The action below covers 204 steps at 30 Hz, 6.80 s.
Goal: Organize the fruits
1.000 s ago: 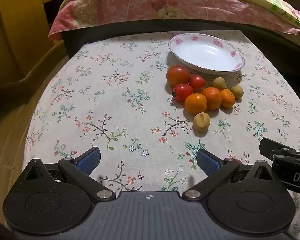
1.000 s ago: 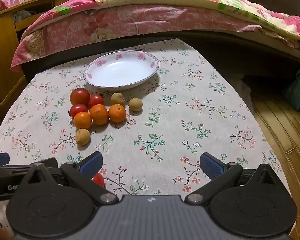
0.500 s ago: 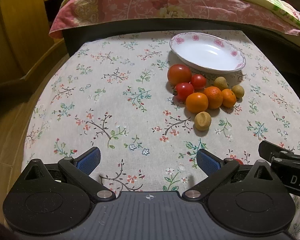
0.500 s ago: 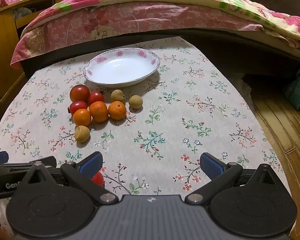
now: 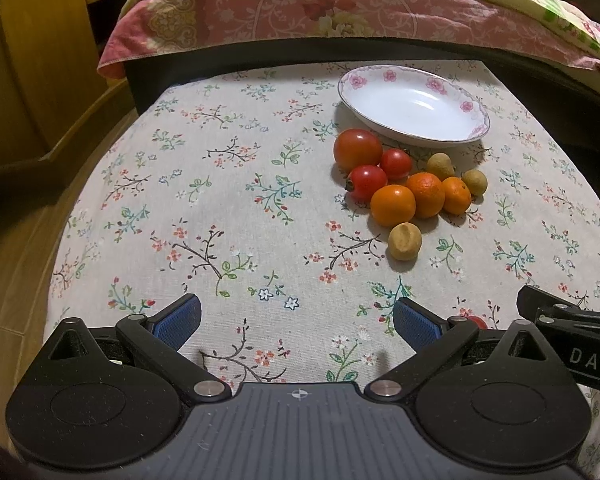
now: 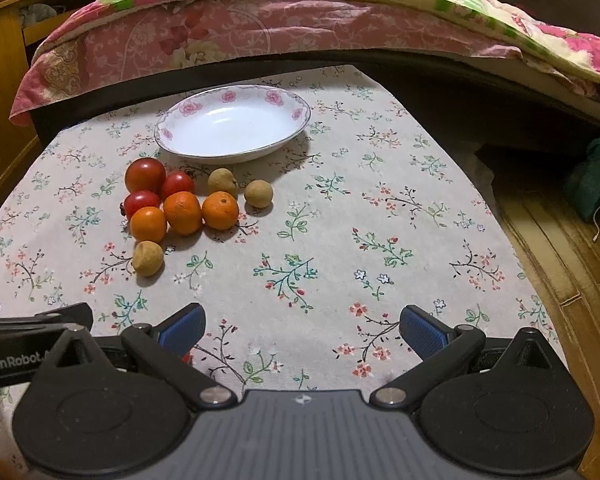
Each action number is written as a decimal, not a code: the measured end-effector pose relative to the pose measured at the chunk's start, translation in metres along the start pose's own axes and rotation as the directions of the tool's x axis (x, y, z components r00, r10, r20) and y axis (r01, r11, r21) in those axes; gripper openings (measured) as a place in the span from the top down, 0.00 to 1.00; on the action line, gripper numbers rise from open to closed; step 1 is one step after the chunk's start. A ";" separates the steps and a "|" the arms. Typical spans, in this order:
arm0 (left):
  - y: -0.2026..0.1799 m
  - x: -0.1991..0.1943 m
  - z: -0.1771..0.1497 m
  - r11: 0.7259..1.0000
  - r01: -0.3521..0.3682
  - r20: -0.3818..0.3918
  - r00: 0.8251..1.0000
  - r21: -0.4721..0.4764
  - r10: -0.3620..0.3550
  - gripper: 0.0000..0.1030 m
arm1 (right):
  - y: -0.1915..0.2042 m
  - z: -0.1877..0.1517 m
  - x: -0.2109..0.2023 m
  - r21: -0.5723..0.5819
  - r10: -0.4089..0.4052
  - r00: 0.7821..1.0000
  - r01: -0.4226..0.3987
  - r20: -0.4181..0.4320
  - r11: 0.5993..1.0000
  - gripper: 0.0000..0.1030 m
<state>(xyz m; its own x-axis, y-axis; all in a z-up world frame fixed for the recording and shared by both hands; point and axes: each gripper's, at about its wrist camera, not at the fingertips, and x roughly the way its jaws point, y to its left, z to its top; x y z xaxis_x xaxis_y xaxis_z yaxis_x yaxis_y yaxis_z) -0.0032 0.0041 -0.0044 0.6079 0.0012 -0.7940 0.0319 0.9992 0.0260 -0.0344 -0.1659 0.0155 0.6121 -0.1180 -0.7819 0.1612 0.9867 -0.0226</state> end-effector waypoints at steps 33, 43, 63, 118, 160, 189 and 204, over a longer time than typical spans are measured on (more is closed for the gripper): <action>0.001 0.001 -0.001 1.000 -0.007 -0.005 1.000 0.005 0.007 0.00 | 0.004 -0.001 0.002 0.001 0.007 1.000 -0.007 -0.016 1.000 0.00; 0.001 0.001 -0.001 1.000 -0.007 -0.005 1.000 0.005 0.007 0.01 | 0.003 -0.001 0.002 0.003 0.009 1.000 -0.009 -0.019 1.000 0.00; 0.015 -0.004 -0.011 0.999 0.031 0.034 0.999 0.028 -0.032 0.00 | 0.007 -0.007 -0.001 -0.058 0.116 0.993 -0.118 -0.037 0.991 0.06; -0.049 0.047 0.025 0.971 0.177 0.038 0.982 0.158 -0.185 0.64 | -0.014 -0.006 0.022 -0.021 0.324 0.941 -0.327 -0.101 0.945 0.75; -0.051 0.062 0.151 0.948 0.286 0.076 0.951 0.136 -0.298 0.70 | -0.024 0.154 0.083 0.042 0.297 0.954 -0.298 0.041 0.954 0.75; -0.049 0.080 0.151 0.963 0.210 0.077 0.971 0.170 -0.226 0.60 | -0.004 0.162 0.117 -0.032 0.271 0.961 -0.270 0.053 0.962 0.73; -0.039 0.059 0.141 0.969 0.153 0.103 0.979 0.192 -0.175 0.55 | -0.002 0.161 0.098 -0.043 0.274 0.958 -0.272 0.086 0.961 0.70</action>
<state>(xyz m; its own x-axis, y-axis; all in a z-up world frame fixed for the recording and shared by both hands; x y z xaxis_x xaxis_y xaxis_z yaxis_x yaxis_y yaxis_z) 0.1431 -0.0406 0.0334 0.6715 -0.1782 -0.7193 0.2764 0.9608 0.0200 0.1500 -0.1979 0.0391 0.6974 0.1481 -0.7012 -0.0442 0.9854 0.1642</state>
